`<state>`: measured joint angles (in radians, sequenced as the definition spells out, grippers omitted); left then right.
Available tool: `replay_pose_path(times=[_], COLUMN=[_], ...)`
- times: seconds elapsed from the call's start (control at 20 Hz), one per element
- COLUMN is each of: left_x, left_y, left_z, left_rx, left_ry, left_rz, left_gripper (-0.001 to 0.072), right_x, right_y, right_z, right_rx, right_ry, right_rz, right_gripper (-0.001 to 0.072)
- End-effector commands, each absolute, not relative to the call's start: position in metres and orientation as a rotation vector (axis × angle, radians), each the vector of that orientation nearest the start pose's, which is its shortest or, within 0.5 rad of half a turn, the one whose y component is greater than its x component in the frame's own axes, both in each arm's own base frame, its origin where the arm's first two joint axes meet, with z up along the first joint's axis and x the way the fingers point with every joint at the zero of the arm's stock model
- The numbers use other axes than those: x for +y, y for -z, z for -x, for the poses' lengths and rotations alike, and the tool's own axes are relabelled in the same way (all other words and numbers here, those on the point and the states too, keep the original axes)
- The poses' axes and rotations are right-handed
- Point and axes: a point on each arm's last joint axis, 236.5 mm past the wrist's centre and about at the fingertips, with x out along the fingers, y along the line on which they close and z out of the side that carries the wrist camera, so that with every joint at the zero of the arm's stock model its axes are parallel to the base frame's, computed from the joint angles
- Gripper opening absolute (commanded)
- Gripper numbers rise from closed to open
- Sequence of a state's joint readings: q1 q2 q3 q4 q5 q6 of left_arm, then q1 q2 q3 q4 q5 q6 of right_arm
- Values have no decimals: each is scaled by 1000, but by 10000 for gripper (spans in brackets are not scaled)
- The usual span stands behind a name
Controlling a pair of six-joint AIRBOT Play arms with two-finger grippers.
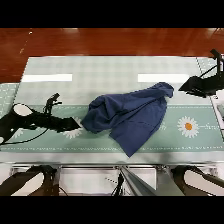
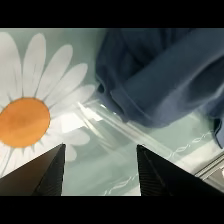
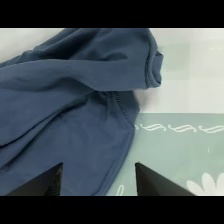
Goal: Fold the shirts.
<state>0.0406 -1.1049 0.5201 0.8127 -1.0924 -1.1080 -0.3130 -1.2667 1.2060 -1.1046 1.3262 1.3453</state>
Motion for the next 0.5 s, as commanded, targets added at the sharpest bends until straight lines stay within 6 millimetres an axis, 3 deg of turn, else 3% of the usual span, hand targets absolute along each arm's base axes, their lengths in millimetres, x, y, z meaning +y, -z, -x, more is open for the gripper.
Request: replay_pose_path(times=[0.0, 0.2, 0.35, 0.4, 0.45], left_x=[-149, -162, -172, -174, -175], left_y=[91, 117, 125, 125, 124], left_z=[-243, -240, -245, -250, -255], left_rx=[1426, 1485, 1485, 1472, 1457], left_ry=[552, 539, 524, 512, 502], left_rz=[580, 597, 619, 634, 649], left_gripper=[548, 528, 434, 338, 185], right_x=[-8, -8, -7, -6, -5], right_y=[-45, -45, -45, -45, -44], right_z=[-374, -373, -370, -368, -366], right_rx=[1230, 1232, 1248, 1256, 1263], right_ry=[-190, -184, -186, -190, -193], right_rz=[-434, -444, -451, -452, -453], right_gripper=[537, 537, 537, 537, 537])
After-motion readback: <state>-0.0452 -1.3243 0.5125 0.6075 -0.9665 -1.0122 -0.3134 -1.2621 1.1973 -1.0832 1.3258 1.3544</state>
